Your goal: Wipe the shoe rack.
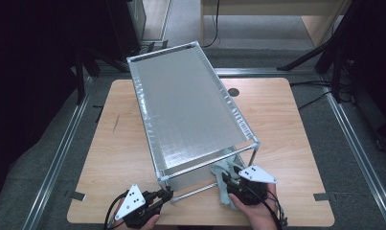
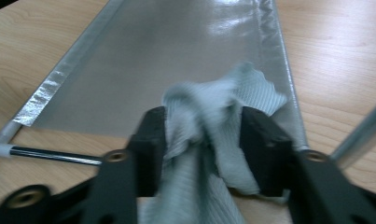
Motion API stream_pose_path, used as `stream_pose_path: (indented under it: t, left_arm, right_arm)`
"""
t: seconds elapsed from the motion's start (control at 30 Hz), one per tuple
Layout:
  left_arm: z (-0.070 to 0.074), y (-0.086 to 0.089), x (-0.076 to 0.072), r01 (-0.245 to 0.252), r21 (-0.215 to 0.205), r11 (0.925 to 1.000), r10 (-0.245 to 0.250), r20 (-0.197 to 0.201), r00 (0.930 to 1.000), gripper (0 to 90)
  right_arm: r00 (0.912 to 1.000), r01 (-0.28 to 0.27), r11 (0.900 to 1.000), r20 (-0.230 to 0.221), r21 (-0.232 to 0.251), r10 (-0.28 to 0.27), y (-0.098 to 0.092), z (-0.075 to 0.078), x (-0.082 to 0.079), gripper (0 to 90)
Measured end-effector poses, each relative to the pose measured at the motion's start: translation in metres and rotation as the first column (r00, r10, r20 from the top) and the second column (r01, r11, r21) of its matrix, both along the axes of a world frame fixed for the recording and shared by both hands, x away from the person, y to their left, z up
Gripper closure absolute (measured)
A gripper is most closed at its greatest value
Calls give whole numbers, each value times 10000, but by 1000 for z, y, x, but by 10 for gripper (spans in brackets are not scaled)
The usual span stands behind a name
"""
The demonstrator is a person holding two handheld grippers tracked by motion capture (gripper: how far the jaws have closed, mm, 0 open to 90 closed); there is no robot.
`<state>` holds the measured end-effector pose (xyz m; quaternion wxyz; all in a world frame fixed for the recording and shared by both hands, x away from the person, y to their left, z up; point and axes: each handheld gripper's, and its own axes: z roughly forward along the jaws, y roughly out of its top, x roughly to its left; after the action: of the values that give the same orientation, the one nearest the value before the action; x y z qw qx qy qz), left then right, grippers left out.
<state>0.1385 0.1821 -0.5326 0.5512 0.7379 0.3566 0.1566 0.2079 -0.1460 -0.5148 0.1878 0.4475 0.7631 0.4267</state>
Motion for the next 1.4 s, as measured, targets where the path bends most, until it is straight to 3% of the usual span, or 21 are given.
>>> stream_pose_path:
  t: [0.2, 0.3, 0.33, 0.37, 0.43, 0.57, 0.67, 0.7, 0.73, 0.77, 0.87, 0.97, 1.0, 1.07, 1.1, 1.13, 1.2, 1.23, 1.27, 1.3, 1.4]
  left_arm:
    - [4, 2, 0, -151, -222, 9996, 153, 73, 9999, 711]
    - [3, 0, 0, -41, -37, 10000, 42, 87, 10000, 766]
    - [3, 0, 0, -41, -37, 10000, 42, 87, 10000, 792]
    - [3, 0, 0, -30, 33, 10000, 30, 124, 9999, 792]
    - [4, 0, 0, 22, 20, 10000, -22, 81, 10000, 797]
    - [3, -3, 5, 142, -107, 9998, -143, -37, 9999, 797]
    - [4, -8, 8, 215, -86, 9997, -215, -52, 9998, 797]
    - [4, -10, 10, 254, -113, 9996, -255, -58, 9997, 797]
    - [4, -12, 11, 297, -135, 9995, -298, -64, 9995, 797]
    - [3, -14, 13, 361, -171, 9992, -362, -73, 9993, 796]
    - [3, -17, 15, 371, -232, 9990, -373, -75, 9993, 795]
    - [2, -18, 15, 455, -263, 9986, -456, -52, 9989, 795]
    - [2, -18, 16, 475, -322, 9984, -477, -67, 9988, 795]
    - [2, -18, 16, 486, -329, 9983, -488, -65, 9988, 794]
    - [2, -18, 15, 478, -322, 9983, -480, -56, 9988, 795]
    - [2, -18, 15, 466, -330, 9984, -467, -46, 9989, 795]
    - [1, -17, 16, 500, -331, 9982, -502, -54, 9987, 794]
    - [1, -17, 16, 507, -331, 9982, -509, -59, 9987, 794]
    - [1, -17, 16, 490, -346, 9982, -493, -68, 9988, 794]
    - [1, -18, 16, 475, -359, 9982, -478, -64, 9988, 794]
    - [2, -18, 16, 472, -369, 9982, -475, -76, 9988, 794]
  right_arm:
    - [9963, 130, 9976, -835, -675, -186, 10, -20, 8, 392]
    - [9942, 236, 9935, -1014, -1110, -349, 15, -27, 11, 551]
    - [9942, 236, 9935, -1014, -1110, -349, 15, -27, 11, 551]
    - [9942, -11, 9961, -1074, -882, -84, 14, -27, 10, 703]
    - [9949, 13, 9940, -999, -1096, -123, 11, -24, 8, 813]
    - [9939, 226, 9932, -1045, -1146, -347, -8, -20, 2, 830]
    - [9898, 983, 9889, -917, -1115, -1088, -34, -13, -1, 831]
    - [9814, 1675, 9802, -772, -1055, -1760, -55, -8, -4, 831]
    - [9814, 1675, 9802, -772, -1055, -1760, -55, -8, -4, 831]
    - [9694, 2343, 9682, -539, -881, -2395, -74, 0, -6, 832]
    - [9579, 2848, 9562, -180, -675, -2865, -88, 12, -10, 832]
    - [9455, 3227, 9461, 551, -292, -3208, -97, 39, -14, 832]
    - [9455, 3227, 9461, 551, -292, -3208, -97, 39, -14, 832]
    - [9431, 3189, 9478, 1019, -84, -3164, -96, 57, -14, 832]
    - [9372, 3132, 9495, 1560, 162, -3118, -92, 78, -13, 832]
    - [9372, 3132, 9495, 1560, 162, -3118, -92, 78, -13, 832]
    - [9271, 3026, 9522, 2185, 424, -3044, -85, 100, -11, 831]
    - [9153, 2826, 9562, 2769, 761, -2926, -75, 121, -8, 831]
    - [9153, 2826, 9562, 2769, 761, -2926, -75, 121, -8, 831]
    - [9109, 2530, 9643, 3167, 779, -2646, -63, 137, -3, 830]
    - [9147, 2152, 9735, 3332, 772, -2287, -48, 147, 5, 831]
